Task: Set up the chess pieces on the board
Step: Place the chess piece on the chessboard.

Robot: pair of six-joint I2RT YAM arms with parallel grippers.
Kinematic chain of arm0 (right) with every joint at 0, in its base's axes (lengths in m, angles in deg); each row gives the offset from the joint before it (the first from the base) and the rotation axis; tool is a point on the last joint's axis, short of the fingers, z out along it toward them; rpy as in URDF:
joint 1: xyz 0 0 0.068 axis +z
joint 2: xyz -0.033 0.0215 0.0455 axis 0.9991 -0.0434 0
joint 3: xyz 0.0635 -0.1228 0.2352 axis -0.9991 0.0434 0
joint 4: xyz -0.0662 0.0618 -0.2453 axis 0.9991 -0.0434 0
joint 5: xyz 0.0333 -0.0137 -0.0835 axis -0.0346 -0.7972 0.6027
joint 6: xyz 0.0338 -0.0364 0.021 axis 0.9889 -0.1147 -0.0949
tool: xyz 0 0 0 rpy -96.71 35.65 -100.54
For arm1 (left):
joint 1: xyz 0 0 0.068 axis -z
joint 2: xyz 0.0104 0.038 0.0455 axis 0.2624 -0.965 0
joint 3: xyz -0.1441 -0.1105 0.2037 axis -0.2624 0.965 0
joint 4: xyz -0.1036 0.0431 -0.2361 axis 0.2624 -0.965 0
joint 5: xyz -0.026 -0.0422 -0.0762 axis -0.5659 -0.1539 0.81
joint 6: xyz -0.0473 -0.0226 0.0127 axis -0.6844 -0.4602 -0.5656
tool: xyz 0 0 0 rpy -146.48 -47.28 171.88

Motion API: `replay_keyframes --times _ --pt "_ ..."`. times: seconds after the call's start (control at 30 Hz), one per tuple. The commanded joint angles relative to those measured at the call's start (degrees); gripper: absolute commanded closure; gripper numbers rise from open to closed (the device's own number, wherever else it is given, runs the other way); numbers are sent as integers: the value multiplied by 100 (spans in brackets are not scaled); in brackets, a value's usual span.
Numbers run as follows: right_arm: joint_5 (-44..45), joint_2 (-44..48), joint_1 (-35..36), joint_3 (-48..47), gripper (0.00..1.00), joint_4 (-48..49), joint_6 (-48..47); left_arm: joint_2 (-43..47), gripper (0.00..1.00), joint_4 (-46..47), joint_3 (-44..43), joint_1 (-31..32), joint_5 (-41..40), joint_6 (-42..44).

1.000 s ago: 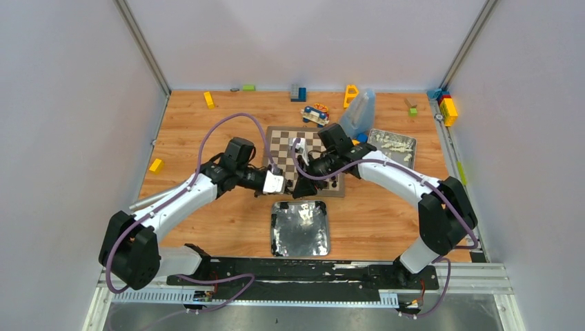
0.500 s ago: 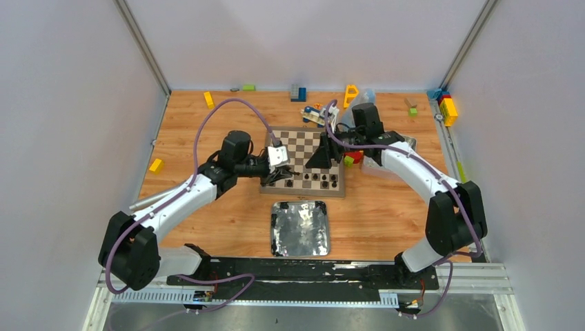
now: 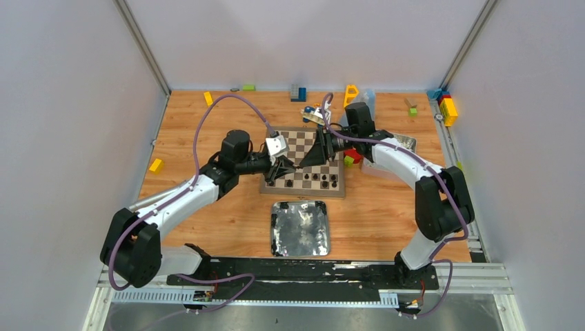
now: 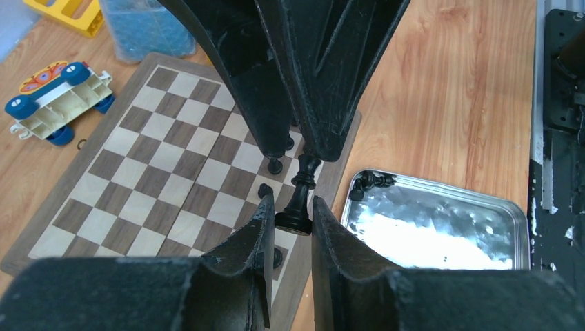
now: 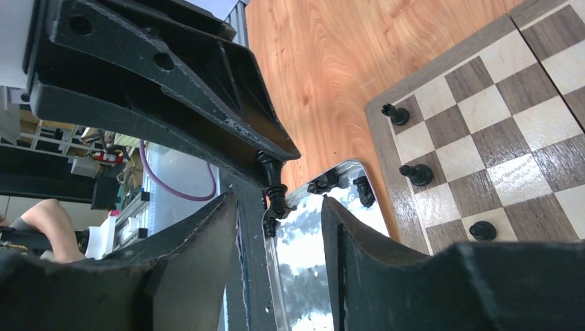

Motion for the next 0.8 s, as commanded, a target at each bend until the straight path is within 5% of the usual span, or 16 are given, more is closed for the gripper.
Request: replay_keyframes --times 0.0,0.37,0.77 --pt "-446 16 27 -125 53 476 229 -14 99 414 50 24 -51 -240" --pt "-514 -153 108 -141 63 491 240 -14 98 499 63 23 -73 -283" --pt "-535 -147 110 -95 85 484 201 -3 97 512 94 28 -176 -274"
